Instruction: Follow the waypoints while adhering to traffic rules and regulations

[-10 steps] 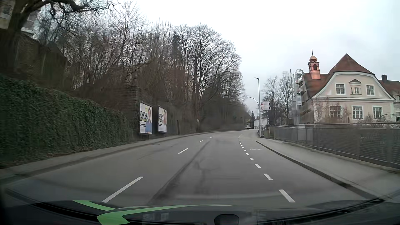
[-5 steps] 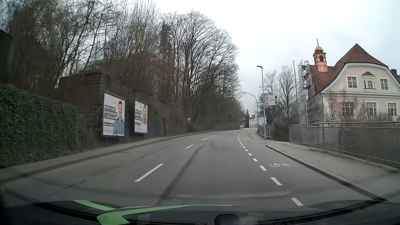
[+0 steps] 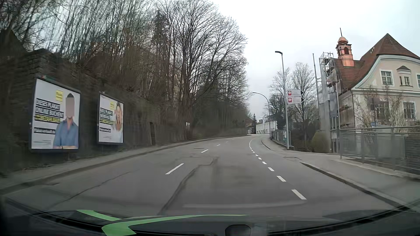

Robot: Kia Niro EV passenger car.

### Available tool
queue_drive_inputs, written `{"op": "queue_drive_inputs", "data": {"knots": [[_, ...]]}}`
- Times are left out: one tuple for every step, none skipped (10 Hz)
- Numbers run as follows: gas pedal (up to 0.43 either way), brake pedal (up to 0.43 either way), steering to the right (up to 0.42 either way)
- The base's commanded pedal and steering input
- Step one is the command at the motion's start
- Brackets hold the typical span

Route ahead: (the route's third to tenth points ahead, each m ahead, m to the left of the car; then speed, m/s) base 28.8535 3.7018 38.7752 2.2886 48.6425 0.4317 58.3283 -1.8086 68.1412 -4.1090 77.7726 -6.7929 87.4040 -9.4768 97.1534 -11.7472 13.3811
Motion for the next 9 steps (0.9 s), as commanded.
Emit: {"op": "queue_drive_inputs", "data": {"knots": [[0.209, 0.0, 0.02], [0.209, 0.0, 0.019], [0.209, 0.0, 0.019], [0.209, 0.0, 0.019], [0.209, 0.0, 0.019], [0.209, 0.0, 0.019], [0.209, 0.0, 0.019], [0.209, 0.0, 0.018], [0.209, 0.0, 0.018]]}}
